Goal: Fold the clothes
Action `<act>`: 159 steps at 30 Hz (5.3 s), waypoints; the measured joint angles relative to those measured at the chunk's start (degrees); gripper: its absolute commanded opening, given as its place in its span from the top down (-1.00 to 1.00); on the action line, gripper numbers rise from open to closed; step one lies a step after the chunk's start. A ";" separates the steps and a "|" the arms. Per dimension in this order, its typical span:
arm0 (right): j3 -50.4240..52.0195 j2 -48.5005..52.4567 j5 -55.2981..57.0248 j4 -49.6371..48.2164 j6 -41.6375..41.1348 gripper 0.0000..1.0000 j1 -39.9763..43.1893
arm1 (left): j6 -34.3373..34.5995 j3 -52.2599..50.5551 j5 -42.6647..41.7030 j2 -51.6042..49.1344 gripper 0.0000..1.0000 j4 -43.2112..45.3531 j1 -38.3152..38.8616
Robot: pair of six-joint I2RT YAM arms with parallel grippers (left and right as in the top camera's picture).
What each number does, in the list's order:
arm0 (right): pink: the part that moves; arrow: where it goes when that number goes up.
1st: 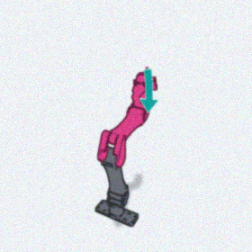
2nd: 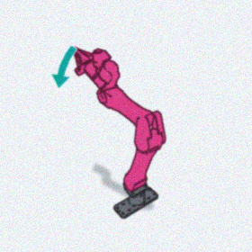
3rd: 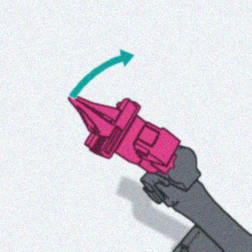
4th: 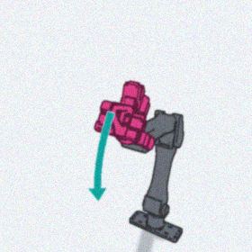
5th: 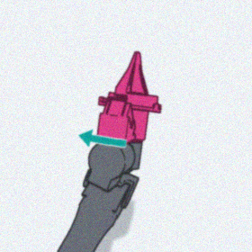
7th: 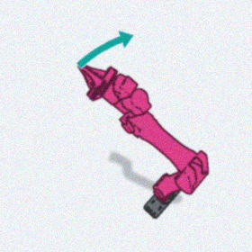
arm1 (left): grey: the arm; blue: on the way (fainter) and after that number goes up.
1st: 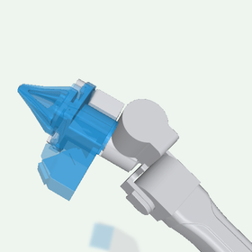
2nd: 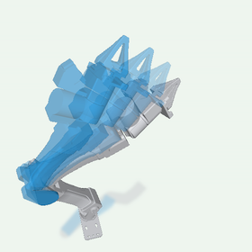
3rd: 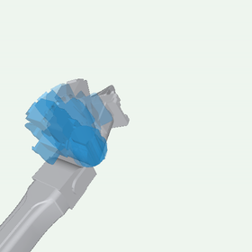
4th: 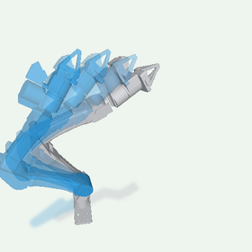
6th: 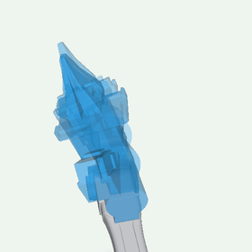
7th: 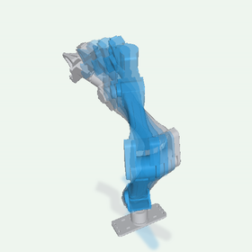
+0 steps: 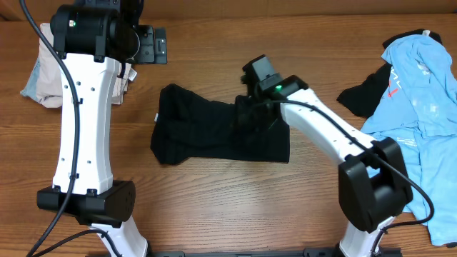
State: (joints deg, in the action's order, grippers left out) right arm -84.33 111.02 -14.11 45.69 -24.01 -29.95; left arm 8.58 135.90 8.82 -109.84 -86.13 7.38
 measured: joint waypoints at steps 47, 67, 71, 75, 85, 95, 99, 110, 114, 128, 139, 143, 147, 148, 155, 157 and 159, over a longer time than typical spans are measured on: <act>-5.14 0.37 1.29 19.78 12.55 -0.35 14.53 | -15.26 -41.77 -22.97 -8.50 -1.00 24.46 -6.99; -5.14 0.37 2.36 19.80 13.29 -0.24 14.53 | -15.26 -59.21 -18.10 -5.70 0.20 41.51 -6.64; -5.14 0.37 2.38 19.63 13.46 -0.01 14.56 | -14.64 -60.72 -19.65 -5.42 0.88 43.28 -6.62; -5.14 0.37 2.51 19.43 13.33 0.31 14.56 | -10.45 -61.24 -19.76 -5.29 0.92 44.46 -6.73; -4.79 0.37 2.32 18.43 13.42 0.92 14.49 | -5.51 -61.00 -21.03 -5.29 0.91 44.65 -7.50; 4.81 0.35 -3.15 8.15 13.51 0.92 14.49 | -5.49 -51.80 -19.61 -5.90 0.92 29.90 -7.52; 9.70 0.37 -4.09 2.97 12.87 0.92 14.47 | -5.49 -46.60 -19.30 -5.88 0.92 25.83 -7.48; 13.68 1.44 -5.81 -1.75 10.71 0.92 14.49 | -5.55 -38.16 -19.23 -2.08 0.92 17.33 -4.92; 13.68 1.44 -6.03 -1.77 10.54 0.92 14.49 | -5.55 -36.72 -19.06 0.33 0.92 17.11 -0.09; 13.68 1.46 -6.10 -1.73 10.51 0.92 14.51 | -0.02 -36.48 -18.40 0.74 0.92 26.64 23.32; 13.64 1.42 -8.96 -1.51 10.54 0.92 16.44 | 9.14 -36.48 -15.39 -4.09 0.92 31.04 28.65; 11.89 -1.51 -11.54 1.55 10.49 0.92 20.13 | 9.94 -36.48 -15.45 -4.09 0.92 33.24 28.74; 6.03 -9.94 -12.79 5.86 10.47 0.91 25.09 | 10.45 -36.48 -15.45 -4.09 0.91 35.39 29.64; 4.17 -12.76 -13.00 6.67 10.51 0.87 26.58 | 10.60 -36.48 -15.45 -4.09 0.92 35.98 30.12; -2.73 -30.23 -13.57 11.37 10.58 0.62 35.50 | 11.02 -36.48 -15.89 -4.09 0.41 40.28 34.99; -2.73 -32.39 -13.51 12.70 10.75 0.54 36.89 | 11.15 -36.48 -16.33 -4.09 0.00 41.75 36.61; -2.73 -32.98 -13.35 13.86 10.71 0.53 38.01 | 11.17 -36.48 -16.76 -4.09 -0.28 42.93 38.03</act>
State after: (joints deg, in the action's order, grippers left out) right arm -87.07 78.04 -27.46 59.55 -13.30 8.05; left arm 19.75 99.42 -7.94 -113.93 -43.20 45.41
